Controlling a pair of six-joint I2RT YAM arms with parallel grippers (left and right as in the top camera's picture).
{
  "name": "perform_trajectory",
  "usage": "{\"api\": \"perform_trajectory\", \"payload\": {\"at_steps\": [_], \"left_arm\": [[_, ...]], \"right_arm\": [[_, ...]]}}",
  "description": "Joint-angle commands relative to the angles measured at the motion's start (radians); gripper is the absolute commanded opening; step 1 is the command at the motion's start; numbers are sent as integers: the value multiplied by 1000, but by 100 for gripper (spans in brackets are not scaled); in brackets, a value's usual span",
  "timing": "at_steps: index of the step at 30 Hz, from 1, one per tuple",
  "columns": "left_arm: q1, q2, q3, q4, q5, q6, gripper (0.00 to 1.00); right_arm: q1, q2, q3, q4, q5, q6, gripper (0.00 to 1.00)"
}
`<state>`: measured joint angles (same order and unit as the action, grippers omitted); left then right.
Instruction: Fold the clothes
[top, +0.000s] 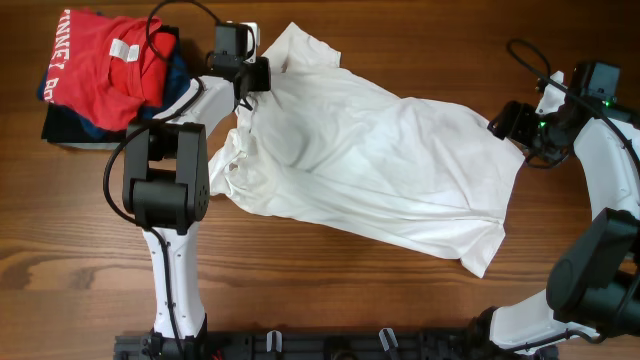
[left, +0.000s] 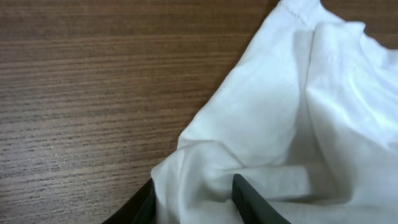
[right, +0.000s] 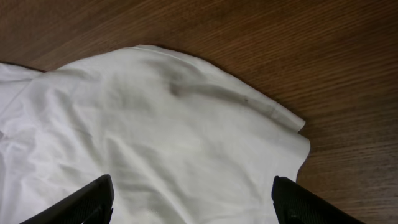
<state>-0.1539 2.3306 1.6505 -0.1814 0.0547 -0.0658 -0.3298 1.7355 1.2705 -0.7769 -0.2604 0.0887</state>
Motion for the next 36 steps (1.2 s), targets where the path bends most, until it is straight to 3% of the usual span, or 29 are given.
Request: {"api": "perform_trajectory", "payload": {"at_steps": [1, 5, 9, 15, 26, 36], "left_arm": [[7, -19, 2, 9, 8, 5, 4], [8, -96, 2, 8, 8, 5, 4], [8, -162, 2, 4, 8, 6, 4], [9, -198, 1, -13, 8, 6, 4], [33, -224, 2, -97, 8, 6, 4], [39, -224, 1, -131, 8, 6, 4]], "right_arm": [[9, 9, 13, 7, 11, 17, 82], [9, 10, 13, 2, 11, 17, 80], [9, 10, 11, -11, 42, 19, 71], [9, 17, -20, 64, 113, 15, 72], [21, 227, -20, 202, 109, -10, 71], [28, 305, -20, 293, 112, -15, 70]]}}
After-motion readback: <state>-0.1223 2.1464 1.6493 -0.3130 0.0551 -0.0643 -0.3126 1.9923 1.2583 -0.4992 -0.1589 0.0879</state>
